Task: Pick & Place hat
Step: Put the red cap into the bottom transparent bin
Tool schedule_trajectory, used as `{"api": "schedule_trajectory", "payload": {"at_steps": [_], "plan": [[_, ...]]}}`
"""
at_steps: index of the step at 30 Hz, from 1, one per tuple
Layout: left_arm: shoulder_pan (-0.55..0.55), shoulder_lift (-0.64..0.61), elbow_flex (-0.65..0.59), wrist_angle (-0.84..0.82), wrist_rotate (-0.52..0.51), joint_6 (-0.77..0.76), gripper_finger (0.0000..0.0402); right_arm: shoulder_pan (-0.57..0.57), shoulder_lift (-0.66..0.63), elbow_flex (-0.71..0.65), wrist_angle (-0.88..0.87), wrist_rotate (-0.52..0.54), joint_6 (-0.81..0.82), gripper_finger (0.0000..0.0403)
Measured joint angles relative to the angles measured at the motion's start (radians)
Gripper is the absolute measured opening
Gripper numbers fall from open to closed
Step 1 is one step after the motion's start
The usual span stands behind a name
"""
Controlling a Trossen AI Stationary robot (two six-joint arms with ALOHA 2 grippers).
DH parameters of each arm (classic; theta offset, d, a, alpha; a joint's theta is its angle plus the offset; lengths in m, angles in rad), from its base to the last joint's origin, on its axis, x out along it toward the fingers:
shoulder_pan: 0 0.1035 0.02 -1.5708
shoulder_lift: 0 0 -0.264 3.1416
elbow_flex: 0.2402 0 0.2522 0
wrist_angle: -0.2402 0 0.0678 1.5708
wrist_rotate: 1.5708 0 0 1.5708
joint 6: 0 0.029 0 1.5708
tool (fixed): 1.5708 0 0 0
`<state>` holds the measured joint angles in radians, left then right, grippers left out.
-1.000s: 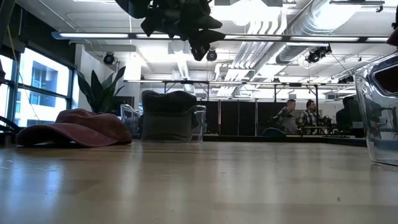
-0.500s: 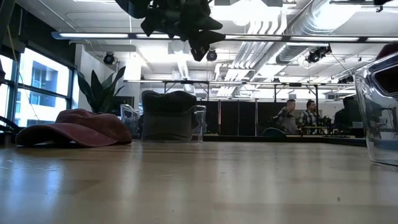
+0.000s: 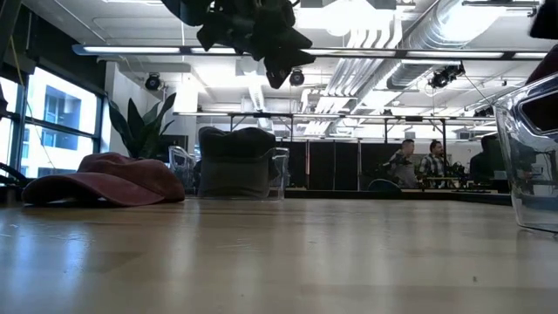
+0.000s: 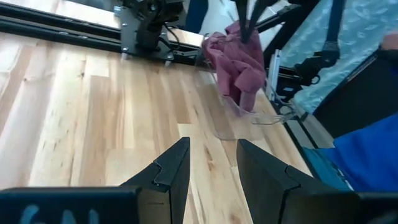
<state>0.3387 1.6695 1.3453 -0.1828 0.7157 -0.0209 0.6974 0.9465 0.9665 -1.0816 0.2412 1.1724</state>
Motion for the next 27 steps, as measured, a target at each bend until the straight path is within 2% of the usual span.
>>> {"api": "schedule_trajectory", "payload": {"at_steps": [4, 6, 8, 10, 13, 15, 21, 27], "plan": [[-0.001, -0.017, -0.001, -0.028, -0.026, 0.0, 0.0126, -0.012, 0.026, 0.0, 0.092, 0.28, -0.157, 0.0014], [-0.011, -0.048, -0.001, -0.069, -0.084, 0.028, 0.0126, -0.036, 0.046, 0.0, 0.133, 0.393, -0.24, 0.0019], [-0.029, -0.08, 0.003, -0.153, -0.247, 0.071, 0.0126, -0.085, 0.072, 0.001, 0.171, 0.467, -0.317, 0.0023], [-0.053, -0.114, -0.001, -0.273, -0.462, 0.095, 0.0126, -0.156, 0.105, 0.001, 0.212, 0.509, -0.392, 0.0027], [-0.082, -0.162, -0.001, -0.433, -0.738, 0.101, 0.0126, -0.292, 0.162, 0.001, 0.279, 0.444, -0.514, 0.0027], [-0.086, -0.192, -0.001, -0.552, -0.833, 0.078, 0.0126, -0.396, 0.202, 0.001, 0.319, 0.351, -0.61, 0.0024], [-0.083, -0.214, -0.016, -0.837, -0.879, -0.029, 0.0126, -0.651, 0.36, 0.001, 0.574, 0.219, -0.897, 0.0012], [-0.084, -0.242, -0.147, -1.038, -0.911, -0.224, 0.0126, -0.775, 0.53, 0.001, 0.78, -0.012, -1.066, 0.0005]]}}
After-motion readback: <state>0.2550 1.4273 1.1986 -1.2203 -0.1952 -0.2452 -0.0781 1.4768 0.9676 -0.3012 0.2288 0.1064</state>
